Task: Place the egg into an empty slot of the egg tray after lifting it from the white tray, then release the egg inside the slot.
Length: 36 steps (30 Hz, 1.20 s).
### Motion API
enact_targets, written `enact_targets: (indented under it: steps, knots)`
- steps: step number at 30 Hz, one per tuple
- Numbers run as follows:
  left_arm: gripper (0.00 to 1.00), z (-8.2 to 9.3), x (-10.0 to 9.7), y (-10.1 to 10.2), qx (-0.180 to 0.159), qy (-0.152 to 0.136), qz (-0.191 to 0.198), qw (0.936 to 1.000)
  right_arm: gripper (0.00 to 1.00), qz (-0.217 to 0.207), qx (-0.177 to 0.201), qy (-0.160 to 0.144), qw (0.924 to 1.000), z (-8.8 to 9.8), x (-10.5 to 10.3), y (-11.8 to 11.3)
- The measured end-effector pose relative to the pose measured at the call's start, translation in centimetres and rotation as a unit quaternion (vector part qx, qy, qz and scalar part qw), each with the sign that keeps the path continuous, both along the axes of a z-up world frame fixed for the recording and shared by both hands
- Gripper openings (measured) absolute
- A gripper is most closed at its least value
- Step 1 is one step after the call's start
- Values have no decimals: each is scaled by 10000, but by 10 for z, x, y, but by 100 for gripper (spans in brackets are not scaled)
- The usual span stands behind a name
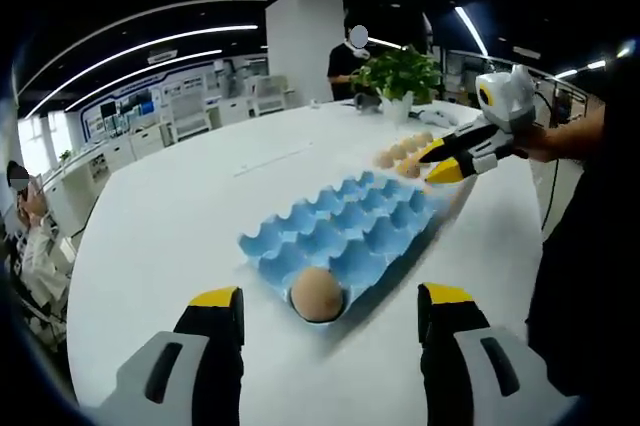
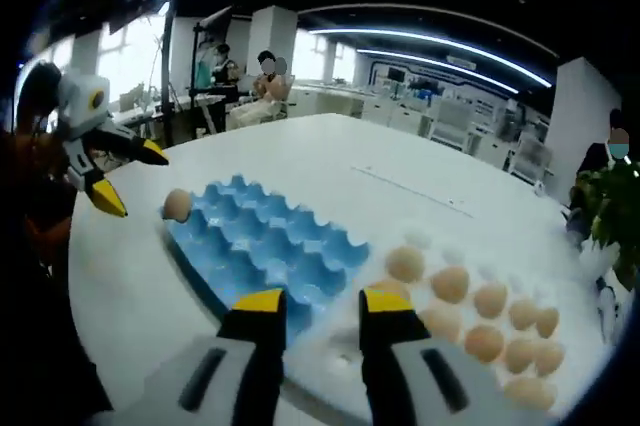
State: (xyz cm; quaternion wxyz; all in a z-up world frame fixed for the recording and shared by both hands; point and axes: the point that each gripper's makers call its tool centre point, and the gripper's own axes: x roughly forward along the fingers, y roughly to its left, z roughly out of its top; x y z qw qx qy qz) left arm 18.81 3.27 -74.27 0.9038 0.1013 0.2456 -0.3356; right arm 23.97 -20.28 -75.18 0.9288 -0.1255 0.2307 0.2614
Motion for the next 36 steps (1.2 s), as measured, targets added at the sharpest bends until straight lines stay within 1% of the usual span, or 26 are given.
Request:
enact_targets:
  steps: [1,4,8,9,10,13,16,19,20,21,22,25,26,30,33,35,36]
  knots:
    - [71,0,0,0,-3,4,6,10000,28,-174,-114,-76,9998,1,2,-13]
    - [72,0,0,0,-28,21,32,10000,28,-533,-100,-152,9984,4,3,-36]
    - [72,1,0,-1,-43,9,58,10000,28,-763,-107,70,9970,-6,2,-56]
    - [72,1,0,-1,-41,4,65,10000,28,-772,-128,52,9969,-7,2,-58]
    - [72,2,-1,-1,-48,9,66,10000,28,-808,-118,95,9966,-9,1,-60]
    - [71,2,-1,-2,-64,11,83,9999,28,-878,-98,197,9959,-15,0,-63]
    - [71,3,-2,-2,-90,19,115,9999,28,-848,-144,326,9958,-23,-3,-63]
    - [71,3,-1,-2,-94,14,136,9999,29,-859,-142,379,9955,-27,-4,-66]
    - [71,3,-2,-2,-96,20,143,9999,28,-921,-126,479,9945,-31,-4,-68]
    - [71,3,-2,-2,-91,27,154,9998,28,-877,-99,512,9948,-32,-5,-68]
    - [71,3,-2,-2,-88,27,160,9998,28,-880,-42,443,9951,-29,-4,-68]
    - [71,2,-2,-3,-103,38,186,9998,24,-892,30,376,9953,-30,-2,-71]
    - [71,2,-2,-3,-106,40,191,9998,24,-956,202,448,9942,-30,-2,-71]
    - [71,-1,-3,-4,-99,63,209,9997,23,-861,124,423,9953,-30,-2,-70]
    - [71,-3,-3,-3,-67,79,211,9997,23,-938,237,473,9942,-27,-3,-71]
    - [71,-4,-3,-1,-66,90,231,9997,23,-936,274,342,9946,-22,-4,-72]
    - [71,-4,-2,-1,-61,85,241,9997,22,-948,303,341,9945,-20,-5,-72]
